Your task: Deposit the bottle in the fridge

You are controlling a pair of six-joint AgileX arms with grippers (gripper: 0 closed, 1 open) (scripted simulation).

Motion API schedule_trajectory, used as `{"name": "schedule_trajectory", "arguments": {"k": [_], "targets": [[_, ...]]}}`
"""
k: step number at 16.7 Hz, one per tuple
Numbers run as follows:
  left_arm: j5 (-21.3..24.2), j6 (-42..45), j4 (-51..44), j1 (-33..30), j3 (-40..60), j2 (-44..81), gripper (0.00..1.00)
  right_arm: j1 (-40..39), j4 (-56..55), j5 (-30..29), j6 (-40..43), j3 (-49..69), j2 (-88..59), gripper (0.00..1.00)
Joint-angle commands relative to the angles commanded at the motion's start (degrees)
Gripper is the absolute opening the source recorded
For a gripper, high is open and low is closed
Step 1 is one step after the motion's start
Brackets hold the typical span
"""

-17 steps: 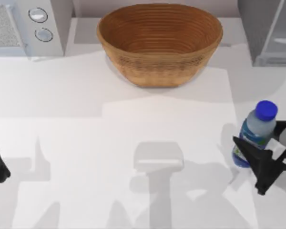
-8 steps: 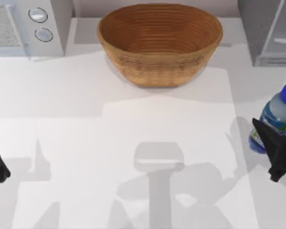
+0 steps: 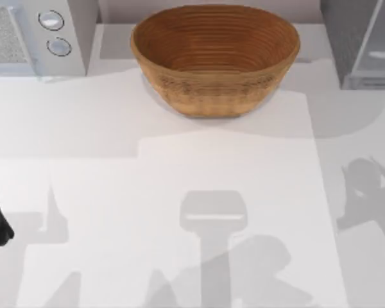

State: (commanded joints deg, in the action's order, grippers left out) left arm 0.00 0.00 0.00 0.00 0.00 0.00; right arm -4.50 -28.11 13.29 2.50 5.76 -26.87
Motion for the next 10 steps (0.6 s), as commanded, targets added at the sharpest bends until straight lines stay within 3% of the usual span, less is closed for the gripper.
{"name": "schedule_trajectory", "arguments": {"k": [5, 10], "targets": [[0.0, 0.0, 0.0, 0.0, 0.0, 0.0, 1.0, 3.5, 19.9, -8.9, -1.0, -1.8, 20.4, 0.01], [0.0, 0.0, 0.0, 0.0, 0.0, 0.0, 1.0, 4.5, 28.1, -13.3, -2.5, -5.7, 26.8, 0.01]]}}
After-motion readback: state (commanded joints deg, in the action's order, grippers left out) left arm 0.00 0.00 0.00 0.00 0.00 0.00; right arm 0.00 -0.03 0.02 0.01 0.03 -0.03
